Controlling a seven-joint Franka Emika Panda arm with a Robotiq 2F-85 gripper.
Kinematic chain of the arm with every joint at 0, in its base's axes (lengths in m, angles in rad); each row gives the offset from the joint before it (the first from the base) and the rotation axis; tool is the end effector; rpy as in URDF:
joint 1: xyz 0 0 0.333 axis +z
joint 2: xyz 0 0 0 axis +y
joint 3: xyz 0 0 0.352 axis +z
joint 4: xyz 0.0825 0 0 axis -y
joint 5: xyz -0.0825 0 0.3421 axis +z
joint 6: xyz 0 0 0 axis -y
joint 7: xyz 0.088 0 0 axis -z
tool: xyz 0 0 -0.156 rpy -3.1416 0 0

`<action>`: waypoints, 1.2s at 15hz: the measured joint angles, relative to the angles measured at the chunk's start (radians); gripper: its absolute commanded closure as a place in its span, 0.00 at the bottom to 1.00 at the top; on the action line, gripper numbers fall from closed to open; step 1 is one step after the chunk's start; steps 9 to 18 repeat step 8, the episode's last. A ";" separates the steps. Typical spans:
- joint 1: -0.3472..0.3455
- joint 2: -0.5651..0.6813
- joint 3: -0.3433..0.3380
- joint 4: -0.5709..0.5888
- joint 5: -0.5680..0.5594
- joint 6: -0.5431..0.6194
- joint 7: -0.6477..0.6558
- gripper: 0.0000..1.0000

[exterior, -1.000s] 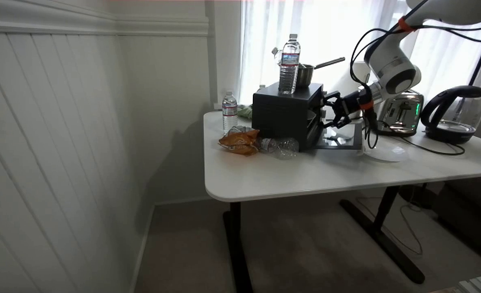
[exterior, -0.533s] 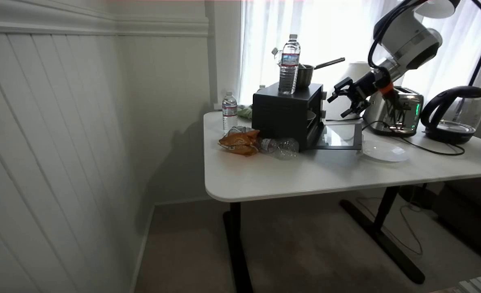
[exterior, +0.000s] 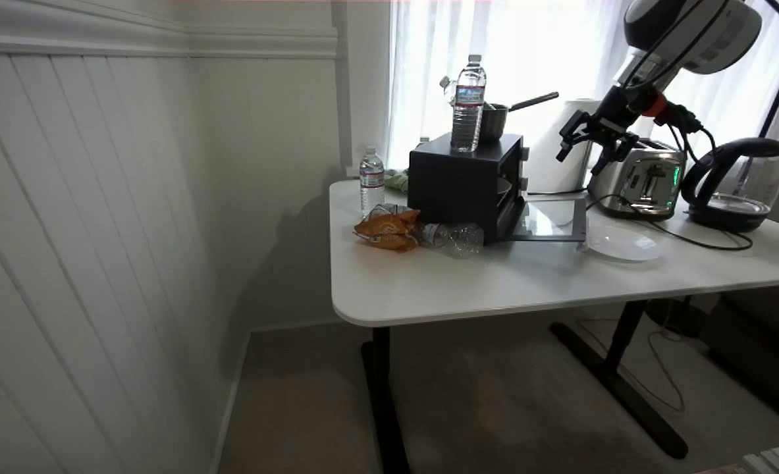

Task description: Pick up one white plate and put it in the oven on the top tray

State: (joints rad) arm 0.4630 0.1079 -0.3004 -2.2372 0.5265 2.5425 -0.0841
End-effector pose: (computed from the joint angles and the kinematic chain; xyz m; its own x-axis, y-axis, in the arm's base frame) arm 0.5317 0.0969 0.3619 0.9704 -0.1797 0.1612 -0.1207 -0.9394 -0.3208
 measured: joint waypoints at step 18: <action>0.189 -0.063 -0.301 -0.038 -0.551 -0.172 0.163 0.00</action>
